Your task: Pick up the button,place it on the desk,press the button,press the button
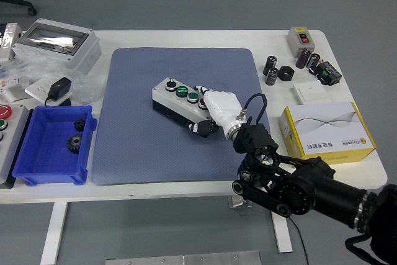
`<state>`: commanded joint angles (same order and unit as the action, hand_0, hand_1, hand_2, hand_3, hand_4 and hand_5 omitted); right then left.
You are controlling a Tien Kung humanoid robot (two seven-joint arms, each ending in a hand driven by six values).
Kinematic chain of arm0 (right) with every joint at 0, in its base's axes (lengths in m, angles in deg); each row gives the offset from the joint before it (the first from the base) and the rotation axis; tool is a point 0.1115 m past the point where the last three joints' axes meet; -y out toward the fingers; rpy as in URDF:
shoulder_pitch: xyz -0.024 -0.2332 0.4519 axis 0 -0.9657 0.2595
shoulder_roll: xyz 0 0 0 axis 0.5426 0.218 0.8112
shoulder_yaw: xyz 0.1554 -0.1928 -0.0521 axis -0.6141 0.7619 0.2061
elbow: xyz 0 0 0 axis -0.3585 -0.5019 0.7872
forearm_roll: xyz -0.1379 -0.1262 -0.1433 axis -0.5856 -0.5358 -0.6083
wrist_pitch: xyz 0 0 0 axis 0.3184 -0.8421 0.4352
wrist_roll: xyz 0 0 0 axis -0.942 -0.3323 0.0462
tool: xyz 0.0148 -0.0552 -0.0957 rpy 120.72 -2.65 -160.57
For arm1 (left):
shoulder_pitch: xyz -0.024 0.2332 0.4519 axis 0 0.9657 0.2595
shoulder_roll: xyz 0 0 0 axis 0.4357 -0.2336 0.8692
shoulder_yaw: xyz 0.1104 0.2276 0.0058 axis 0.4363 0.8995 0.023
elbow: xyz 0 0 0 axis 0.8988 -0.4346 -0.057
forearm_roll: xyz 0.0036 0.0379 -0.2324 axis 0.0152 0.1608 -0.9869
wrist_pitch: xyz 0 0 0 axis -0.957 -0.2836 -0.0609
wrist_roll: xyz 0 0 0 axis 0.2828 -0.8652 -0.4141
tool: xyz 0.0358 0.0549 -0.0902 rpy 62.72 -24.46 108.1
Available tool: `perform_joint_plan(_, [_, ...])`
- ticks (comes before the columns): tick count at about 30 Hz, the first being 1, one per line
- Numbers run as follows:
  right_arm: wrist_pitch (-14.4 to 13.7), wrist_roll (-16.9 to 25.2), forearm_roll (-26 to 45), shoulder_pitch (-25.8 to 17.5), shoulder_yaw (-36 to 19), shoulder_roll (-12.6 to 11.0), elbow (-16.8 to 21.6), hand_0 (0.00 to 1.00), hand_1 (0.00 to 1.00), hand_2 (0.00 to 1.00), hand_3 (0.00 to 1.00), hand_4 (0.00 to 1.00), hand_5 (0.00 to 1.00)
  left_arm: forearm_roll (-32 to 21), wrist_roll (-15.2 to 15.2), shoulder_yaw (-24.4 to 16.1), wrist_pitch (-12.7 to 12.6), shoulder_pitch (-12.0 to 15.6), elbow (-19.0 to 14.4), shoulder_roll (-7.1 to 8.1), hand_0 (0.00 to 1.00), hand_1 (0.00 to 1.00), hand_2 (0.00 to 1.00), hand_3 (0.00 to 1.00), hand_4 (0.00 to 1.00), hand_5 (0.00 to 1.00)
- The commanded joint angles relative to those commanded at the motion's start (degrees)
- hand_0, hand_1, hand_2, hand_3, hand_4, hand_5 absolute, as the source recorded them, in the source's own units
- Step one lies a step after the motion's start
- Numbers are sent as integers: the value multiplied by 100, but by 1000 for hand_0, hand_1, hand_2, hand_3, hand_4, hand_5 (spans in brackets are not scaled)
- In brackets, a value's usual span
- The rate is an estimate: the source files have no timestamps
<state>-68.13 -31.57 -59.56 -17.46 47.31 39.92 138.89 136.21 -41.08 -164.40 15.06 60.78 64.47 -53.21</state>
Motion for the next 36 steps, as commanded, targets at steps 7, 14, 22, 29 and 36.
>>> perform_joint_plan(7, [-316, 754, -114, -86, -428, -241, 284, 132, 373, 391, 533, 406, 125, -27, 7, 14, -24, 16, 3, -10, 626, 505, 496, 629, 229, 2])
perform_joint_plan(14, [-490, 1743, 395, -129, -708, -627, 461, 108, 313, 321, 389, 90, 2, -50, -6, 27, -41, 19, -6, -21, 624, 505, 496, 627, 224, 2])
perform_joint_plan(22, [-187, 3148, 808, 77, -360, -1255, 644, 116, 313, 306, 330, 46, 2, -40, -14, 30, -50, 4, -11, -23, 623, 504, 495, 627, 219, 2])
perform_joint_plan(29, [-57, 4218, 866, 89, -4, -1463, 692, 147, 326, 311, 338, 60, 2, -12, -23, 32, -46, -13, -13, -36, 622, 504, 495, 626, 214, 2])
perform_joint_plan(36, [-318, 4546, 403, 56, 298, -1385, 563, 215, 351, 326, 346, 81, 2, 7, -38, 38, -44, -26, -17, -43, 621, 504, 495, 626, 212, 2])
